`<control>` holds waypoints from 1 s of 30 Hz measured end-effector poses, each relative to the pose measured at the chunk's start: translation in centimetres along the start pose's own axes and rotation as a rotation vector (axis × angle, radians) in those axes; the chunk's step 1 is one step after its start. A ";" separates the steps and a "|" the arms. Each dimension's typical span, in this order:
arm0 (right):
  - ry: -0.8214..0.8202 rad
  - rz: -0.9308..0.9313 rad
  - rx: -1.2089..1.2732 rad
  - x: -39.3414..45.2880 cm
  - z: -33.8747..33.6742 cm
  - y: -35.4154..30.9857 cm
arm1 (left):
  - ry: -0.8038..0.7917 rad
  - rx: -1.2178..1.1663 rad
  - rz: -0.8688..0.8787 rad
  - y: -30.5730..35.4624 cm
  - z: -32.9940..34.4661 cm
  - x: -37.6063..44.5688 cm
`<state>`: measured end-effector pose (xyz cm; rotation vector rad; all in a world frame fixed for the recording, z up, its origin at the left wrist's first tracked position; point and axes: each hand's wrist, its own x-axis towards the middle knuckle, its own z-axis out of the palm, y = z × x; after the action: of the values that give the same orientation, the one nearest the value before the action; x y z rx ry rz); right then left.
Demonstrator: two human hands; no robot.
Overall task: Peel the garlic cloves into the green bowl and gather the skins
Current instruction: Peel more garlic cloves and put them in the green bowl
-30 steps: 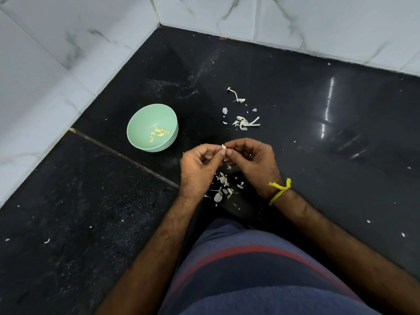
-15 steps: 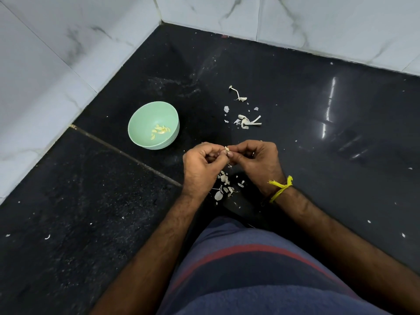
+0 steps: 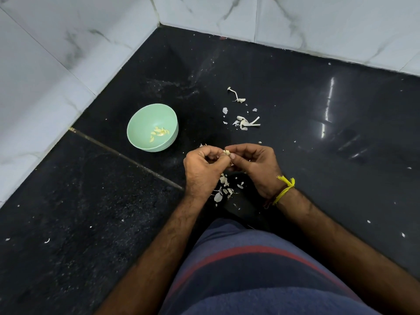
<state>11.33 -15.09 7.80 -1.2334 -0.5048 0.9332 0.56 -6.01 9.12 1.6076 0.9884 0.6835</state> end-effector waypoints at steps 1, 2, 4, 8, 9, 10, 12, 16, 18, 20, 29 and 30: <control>-0.001 0.005 -0.007 0.0 -0.1 0.0 | -0.006 0.025 -0.002 0.1 -0.1 0.0; -0.003 0.006 -0.019 0.1 -0.1 0.0 | -0.013 0.047 -0.002 0.3 -0.1 0.0; -0.010 -0.012 -0.088 0.1 -0.1 -0.1 | -0.025 0.098 0.003 0.6 -0.3 0.0; -0.002 -0.093 -0.282 0.4 -0.1 -0.3 | -0.033 0.088 -0.080 0.7 -0.5 0.1; 0.000 -0.095 -0.292 0.4 -0.1 -0.3 | -0.037 0.049 -0.118 0.8 -0.5 0.1; 0.002 -0.093 -0.288 0.4 0.0 -0.3 | -0.035 0.023 -0.149 0.8 -0.4 0.0; 0.007 -0.087 -0.278 0.4 0.0 -0.1 | -0.026 0.008 -0.175 0.9 -0.3 0.0; 0.009 -0.099 -0.306 0.3 0.2 -0.3 | -0.025 -0.002 -0.190 0.8 -0.3 0.1; 0.021 -0.101 -0.323 0.3 0.2 -0.6 | -0.028 -0.025 -0.218 0.7 -0.3 0.1; 0.037 -0.117 -0.379 0.4 0.1 -0.6 | -0.025 -0.026 -0.233 0.6 -0.2 0.2; 0.145 -0.165 -0.301 0.2 0.1 0.1 | -0.031 -0.157 -0.310 0.8 0.3 0.3; 0.155 -0.137 -0.234 0.2 0.1 0.3 | -0.035 -0.188 -0.333 0.7 0.3 0.3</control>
<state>11.31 -14.83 7.53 -1.4503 -0.5787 0.6699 1.17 -5.97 9.72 1.2496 1.1000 0.5013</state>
